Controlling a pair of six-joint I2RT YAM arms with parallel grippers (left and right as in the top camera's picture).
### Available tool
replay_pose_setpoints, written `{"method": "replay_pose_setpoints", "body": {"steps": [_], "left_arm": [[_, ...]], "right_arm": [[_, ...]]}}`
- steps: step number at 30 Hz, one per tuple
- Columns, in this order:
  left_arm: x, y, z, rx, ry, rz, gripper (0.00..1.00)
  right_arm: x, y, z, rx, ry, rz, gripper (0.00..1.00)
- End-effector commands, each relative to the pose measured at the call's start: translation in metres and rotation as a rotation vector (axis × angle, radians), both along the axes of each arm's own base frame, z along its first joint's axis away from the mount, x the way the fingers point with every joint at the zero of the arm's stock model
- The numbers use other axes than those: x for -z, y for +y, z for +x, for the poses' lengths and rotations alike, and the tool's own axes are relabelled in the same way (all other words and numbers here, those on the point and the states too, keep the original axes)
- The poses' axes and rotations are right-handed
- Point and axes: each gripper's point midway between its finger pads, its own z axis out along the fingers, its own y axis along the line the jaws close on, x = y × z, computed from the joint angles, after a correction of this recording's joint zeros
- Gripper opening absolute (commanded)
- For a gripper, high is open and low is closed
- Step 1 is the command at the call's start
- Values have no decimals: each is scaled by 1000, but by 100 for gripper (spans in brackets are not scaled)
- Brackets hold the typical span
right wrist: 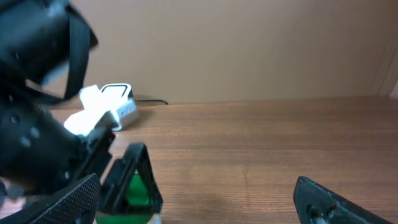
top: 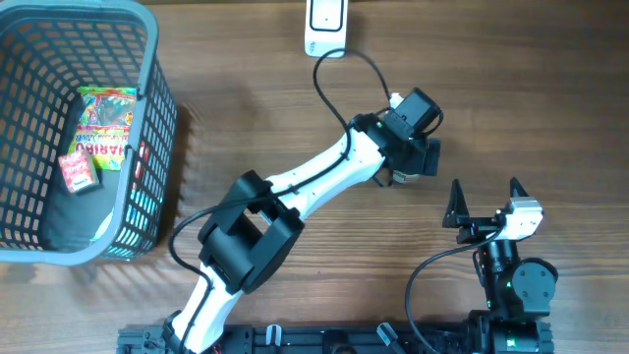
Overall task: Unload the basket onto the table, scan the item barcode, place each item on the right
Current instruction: 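Lift the jar out and place it on the table near the scanner, then grasp the light-blue wet-wipe pack in the basket with the left gripper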
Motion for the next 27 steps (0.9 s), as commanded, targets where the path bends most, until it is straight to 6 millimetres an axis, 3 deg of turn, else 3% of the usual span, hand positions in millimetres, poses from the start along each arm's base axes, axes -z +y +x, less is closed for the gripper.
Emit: {"method": "replay_pose_setpoints", "body": {"steps": [1, 3, 5, 7, 8, 9, 10, 13, 14, 16, 18, 20, 23, 25, 27], "left_arm": [[-120, -2, 12, 125, -201, -61, 100], [-173, 26, 15, 72, -270, -32, 100], [-244, 85, 21, -56, -383, 12, 100], [-289, 141, 24, -174, -455, 25, 100], [-318, 194, 25, -313, -491, 22, 100], [-333, 233, 23, -428, -503, 16, 100], [-349, 286, 18, -590, -503, 0, 100], [-364, 401, -8, -978, -468, -33, 100], [-362, 454, -27, -1158, -425, -55, 100], [-346, 514, -51, -1349, -333, -69, 100], [-324, 545, -63, -1455, -240, -66, 100], [-289, 564, -67, -1481, -114, -37, 100], [-224, 576, -62, -1503, 88, 34, 100], [-187, 577, -60, -1498, 193, 63, 100], [-132, 573, -59, -1480, 350, 96, 100]], "right_arm": [[-1, -2, 0, 11, -6, -5, 100], [-1, -2, 0, 11, -6, -5, 100], [-1, -2, 0, 11, -6, -5, 100], [-1, -2, 0, 11, -6, -5, 100], [-1, -2, 0, 11, -6, -5, 100], [-1, -2, 0, 11, -6, -5, 100], [-1, -2, 0, 11, -6, -5, 100], [-1, -2, 0, 11, -5, -5, 100], [-1, -2, 0, 11, -6, -5, 100], [-1, -2, 0, 11, -6, -5, 100], [-1, -2, 0, 11, -6, -5, 100], [-1, -2, 0, 11, -6, -5, 100], [-1, -2, 0, 11, -6, -5, 100], [-1, -2, 0, 11, -6, -5, 100], [-1, -2, 0, 11, -6, -5, 100]]}}
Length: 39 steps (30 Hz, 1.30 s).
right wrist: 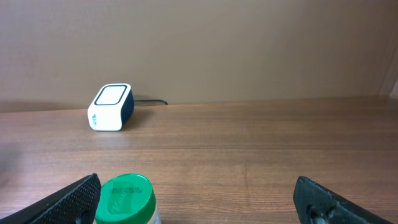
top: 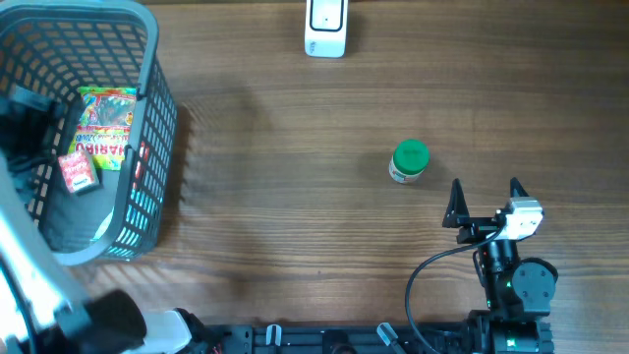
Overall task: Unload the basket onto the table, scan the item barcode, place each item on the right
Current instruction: 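Grasp the light-blue wet-wipe pack in the basket with the left gripper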
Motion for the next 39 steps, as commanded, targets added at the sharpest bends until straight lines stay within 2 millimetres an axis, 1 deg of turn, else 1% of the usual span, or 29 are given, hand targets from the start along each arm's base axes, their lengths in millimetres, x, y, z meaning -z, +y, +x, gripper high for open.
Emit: {"method": "replay_pose_setpoints", "body": {"steps": [1, 3, 4, 7, 10, 13, 17, 18, 20, 23, 24, 25, 26, 28, 29, 31, 32, 34, 35, 37, 38, 39], "left_arm": [[80, -10, -3, 21, 187, -127, 100], [119, -13, -9, 23, 282, -170, 100], [135, -14, -12, 24, 321, -188, 100], [162, -18, -16, 33, 399, -231, 100], [180, -22, -13, 55, 455, -238, 100], [193, -20, -11, 83, 515, -183, 100], [210, -26, -4, 86, 541, -188, 100], [216, -28, -2, 93, 545, -187, 98], [225, -30, -2, 102, 558, -182, 84], [239, -32, -16, 102, 610, -187, 77], [242, -31, -23, 101, 633, -179, 71], [244, -30, -31, 102, 663, -169, 60], [245, -29, -36, 107, 685, -158, 36], [241, -24, -43, 113, 724, -127, 12], [236, -20, -45, 113, 739, -110, 5], [221, -14, -42, 106, 742, -96, 4], [209, -9, -37, 98, 734, -95, 4], [177, 0, -24, 83, 699, -82, 4], [145, 8, -12, 69, 650, -63, 4], [103, 17, 3, 52, 565, -30, 4], [80, 19, 21, 98, 458, -18, 4], [59, 16, 33, 146, 364, -14, 4]], "right_arm": [[-1, -1, 0, 9, -6, -5, 100], [-1, -1, 0, 9, -5, -5, 100], [-1, -1, 0, 9, -6, -5, 100], [-1, -1, 0, 9, -6, -5, 100], [-1, -1, 0, 9, -6, -5, 100], [-1, -1, 0, 9, -6, -5, 100], [-1, -1, 0, 9, -6, -5, 100], [-1, -1, 0, 9, -6, -5, 100], [-1, -1, 0, 9, -6, -5, 100], [-1, -1, 0, 9, -6, -5, 100], [-1, -1, 0, 9, -6, -5, 99], [-1, -1, 0, 9, -5, -5, 100], [-1, -1, 0, 9, -6, -5, 100], [-1, -1, 0, 9, -6, -5, 100], [-1, -1, 0, 9, -6, -5, 100], [-1, -1, 0, 9, -6, -5, 100], [-1, -1, 0, 9, -6, -5, 100], [-1, -1, 0, 9, -6, -5, 100], [-1, -1, 0, 9, -6, -5, 100], [-1, -1, 0, 9, -6, -5, 100], [-1, -1, 0, 9, -6, -5, 100], [-1, -1, 0, 9, -6, -5, 100]]}}
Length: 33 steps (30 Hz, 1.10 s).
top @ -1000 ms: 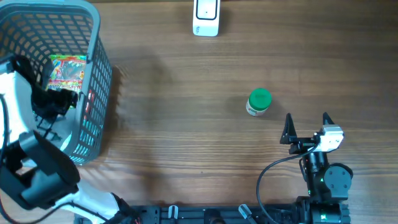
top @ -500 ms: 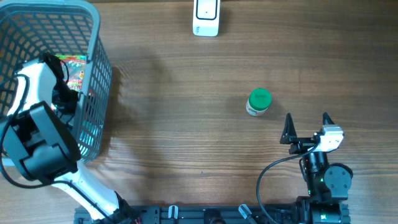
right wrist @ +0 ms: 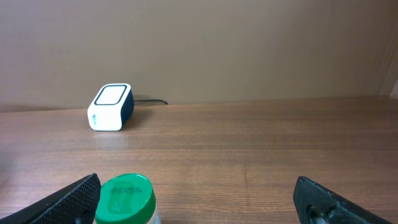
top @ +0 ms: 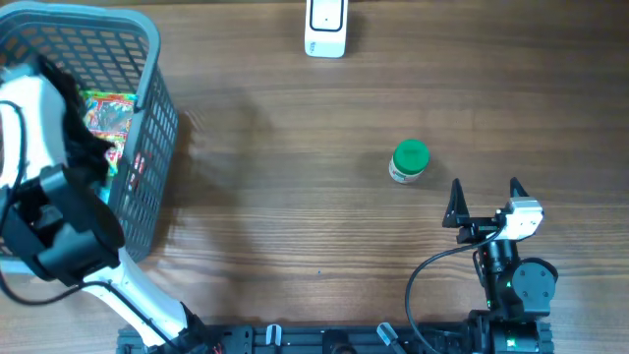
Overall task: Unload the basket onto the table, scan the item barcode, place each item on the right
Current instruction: 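Grasp the light-blue wet-wipe pack in the basket with the left gripper, then carry the wipe pack past the scanner and drop it on the table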
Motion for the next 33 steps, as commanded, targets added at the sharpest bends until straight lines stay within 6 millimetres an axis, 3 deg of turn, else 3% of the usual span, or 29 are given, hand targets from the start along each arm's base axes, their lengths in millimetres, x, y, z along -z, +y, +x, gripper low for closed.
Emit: {"method": "replay_pose_setpoints", "body": {"steps": [1, 5, 7, 10, 12, 13, 15, 17, 18, 21, 27, 29, 30, 33], "left_arm": [[-96, 14, 48, 69, -379, 70, 4], [-195, -9, 61, 83, -744, 95, 4], [-236, -37, 56, 127, -904, 44, 4], [-290, -112, 49, 414, -1123, -89, 4], [-314, -161, 42, 615, -1205, -120, 4], [-321, -184, 39, 708, -1233, -142, 4], [-329, -254, 29, 981, -1262, -237, 4], [-310, -298, 21, 1120, -1169, -268, 4], [-290, -315, 21, 1163, -1083, -242, 4], [-233, -346, 28, 1187, -871, -141, 4], [-81, -420, 44, 1220, -597, -89, 4], [-19, -437, 46, 1198, -561, -96, 4], [23, -444, 42, 1181, -539, -105, 4], [69, -456, 32, 1176, -517, -190, 4]], "right_arm": [[-1, -1, 0, 9, -6, -5, 100], [-1, -1, 0, 9, -6, -5, 100], [-1, -1, 0, 9, -6, -5, 100], [-1, -1, 0, 9, -6, -5, 100], [-1, -1, 0, 9, -6, -5, 100], [-1, -1, 0, 9, -6, -5, 100], [-1, -1, 0, 9, -6, -5, 100], [-1, -1, 0, 9, -6, -5, 99], [-1, -1, 0, 9, -6, -5, 100], [-1, -1, 0, 9, -6, -5, 100], [-1, -1, 0, 9, -6, -5, 100], [-1, -1, 0, 9, -6, -5, 100], [-1, -1, 0, 9, -6, -5, 100], [-1, -1, 0, 9, -6, -5, 100]]}}
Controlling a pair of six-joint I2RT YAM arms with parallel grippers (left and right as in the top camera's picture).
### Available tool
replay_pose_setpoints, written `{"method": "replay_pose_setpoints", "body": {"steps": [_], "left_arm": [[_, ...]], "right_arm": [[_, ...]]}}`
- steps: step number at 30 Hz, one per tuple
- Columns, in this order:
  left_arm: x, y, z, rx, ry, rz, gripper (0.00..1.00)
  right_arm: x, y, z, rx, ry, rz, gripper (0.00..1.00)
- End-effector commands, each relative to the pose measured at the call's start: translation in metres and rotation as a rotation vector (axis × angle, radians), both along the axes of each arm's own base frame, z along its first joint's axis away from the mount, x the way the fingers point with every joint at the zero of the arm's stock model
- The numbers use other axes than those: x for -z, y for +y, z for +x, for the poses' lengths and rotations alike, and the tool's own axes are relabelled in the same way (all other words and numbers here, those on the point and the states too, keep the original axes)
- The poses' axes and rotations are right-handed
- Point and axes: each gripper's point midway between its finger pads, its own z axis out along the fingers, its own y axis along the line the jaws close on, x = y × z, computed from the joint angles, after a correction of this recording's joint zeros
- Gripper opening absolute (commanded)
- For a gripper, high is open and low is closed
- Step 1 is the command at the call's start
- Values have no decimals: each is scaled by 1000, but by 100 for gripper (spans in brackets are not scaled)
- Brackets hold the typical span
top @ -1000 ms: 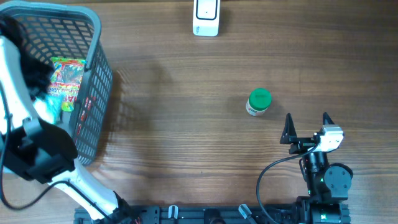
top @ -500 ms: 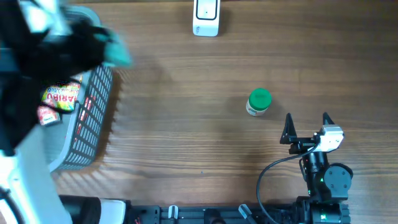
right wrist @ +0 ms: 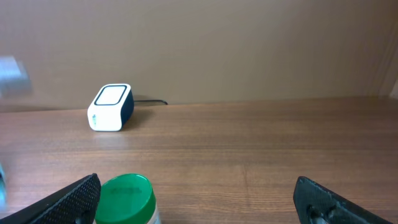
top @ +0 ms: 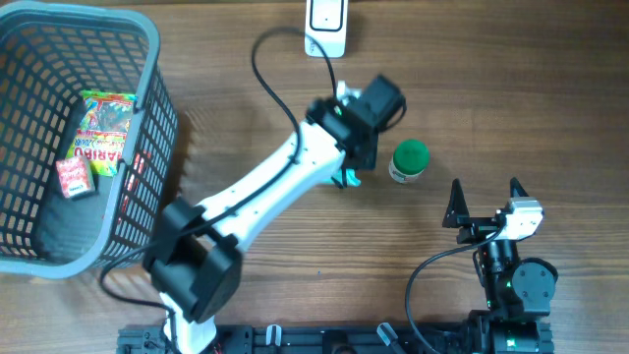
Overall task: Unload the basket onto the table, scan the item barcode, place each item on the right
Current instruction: 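Carry the wipe pack past the scanner and drop it on the table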
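My left arm reaches across the middle of the table, and my left gripper points down beside a green-lidded jar. A small teal item shows at its fingertips, apparently held. The jar stands upright just left of my right gripper, which rests open and holds nothing. The white barcode scanner sits at the far edge, and in the right wrist view the scanner is at the back left.
A grey mesh basket stands at the far left, holding a Haribo bag and a small red pack. A black cable loops from the left arm near the scanner.
My left arm was down in the basket; now it stretches over the table centre, next to the jar, with a teal item at its fingertips. The basket has settled back. The right gripper is unchanged.
At first my left gripper was at the green-lidded jar in mid-table. Then the jar stood alone and the arm was over at the basket, then deep inside it. Now the arm is back by the jar with a teal item. My right gripper stayed open throughout.
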Motion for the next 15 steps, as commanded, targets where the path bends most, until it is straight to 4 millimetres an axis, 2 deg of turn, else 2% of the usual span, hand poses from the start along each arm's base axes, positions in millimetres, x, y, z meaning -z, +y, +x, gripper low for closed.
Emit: {"method": "replay_pose_setpoints", "body": {"steps": [1, 3, 4, 6, 7, 8, 10, 12, 13, 14, 15], "left_arm": [[49, -3, -17, -41, 75, -27, 4], [48, -5, -13, -37, 63, -39, 4], [41, -7, -9, -29, 46, -51, 11], [10, -9, 3, 9, -9, -85, 65], [-13, -9, 10, 33, -47, -105, 94], [-49, -9, 18, 56, -105, -138, 100], [-106, -4, 24, 65, -188, -193, 100], [-185, 15, 25, 60, -309, -264, 100], [-222, 33, 24, 36, -378, -283, 100], [-264, 64, 21, -17, -465, -291, 100], [-290, 89, 18, -69, -526, -287, 100]], "right_arm": [[-1, -1, 0, 9, -6, -5, 100], [-1, -1, 0, 9, -6, -5, 100], [-1, -1, 0, 9, -6, -5, 100], [-1, -1, 0, 9, -6, -5, 100], [-1, -1, 0, 9, -6, -5, 100], [-1, -1, 0, 9, -6, -5, 100], [-1, -1, 0, 9, -6, -5, 100], [-1, -1, 0, 9, -6, -5, 100], [-1, -1, 0, 9, -6, -5, 100], [-1, -1, 0, 9, -6, -5, 100], [-1, -1, 0, 9, -5, -5, 100]]}}
